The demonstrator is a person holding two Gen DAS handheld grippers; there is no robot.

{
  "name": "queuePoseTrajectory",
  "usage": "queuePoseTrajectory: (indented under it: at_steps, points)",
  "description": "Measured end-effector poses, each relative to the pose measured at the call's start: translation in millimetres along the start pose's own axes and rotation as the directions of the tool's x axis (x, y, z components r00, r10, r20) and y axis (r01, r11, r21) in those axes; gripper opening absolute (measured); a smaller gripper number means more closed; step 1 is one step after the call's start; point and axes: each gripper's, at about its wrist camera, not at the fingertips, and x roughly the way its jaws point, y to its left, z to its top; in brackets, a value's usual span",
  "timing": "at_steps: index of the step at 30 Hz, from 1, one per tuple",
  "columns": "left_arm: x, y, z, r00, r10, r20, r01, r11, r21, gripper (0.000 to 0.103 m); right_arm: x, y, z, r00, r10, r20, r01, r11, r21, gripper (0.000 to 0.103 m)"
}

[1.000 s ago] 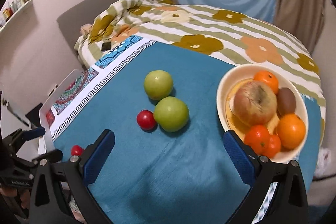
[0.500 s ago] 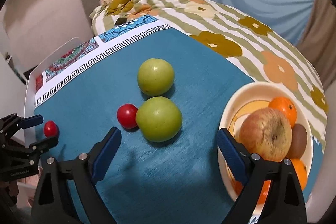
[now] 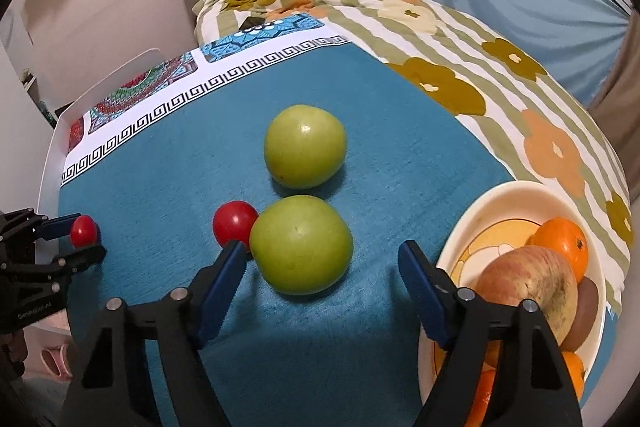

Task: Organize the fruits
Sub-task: 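Grasp a red tomato with the left tool while the right grasps a green apple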

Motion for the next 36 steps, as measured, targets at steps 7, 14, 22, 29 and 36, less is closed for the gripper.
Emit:
queuePoseTrajectory:
  at_steps: [7, 14, 22, 29, 36]
  points:
    - [0, 0, 0, 1.000, 0.009, -0.002, -0.009, 1.000, -0.006, 0.040, 6, 3, 2, 1.000, 0.019, -0.009, -0.019, 0.999, -0.030, 0.061]
    - [-2, -2, 1, 1.000, 0.003, 0.001, -0.003, 1.000, -0.003, 0.040, 10, 2, 3, 0.999, 0.043, -0.012, -0.044, 0.998, -0.045, 0.051]
    - [-5, -6, 9, 1.000, 0.002, 0.013, -0.002, 1.000, 0.006, 0.040, 12, 0, 3, 0.998, 0.058, -0.006, -0.058, 0.998, -0.029, 0.050]
    - [-15, -12, 24, 0.999, -0.006, 0.036, 0.005, 1.000, 0.029, 0.040, 2, -2, 2, 0.998, 0.064, 0.007, -0.064, 0.998, 0.000, 0.050]
    - [-38, -22, 43, 0.996, -0.029, 0.088, 0.023, 0.997, 0.068, 0.040, -25, -2, 5, 0.996, 0.070, 0.054, -0.072, 0.997, 0.035, 0.050]
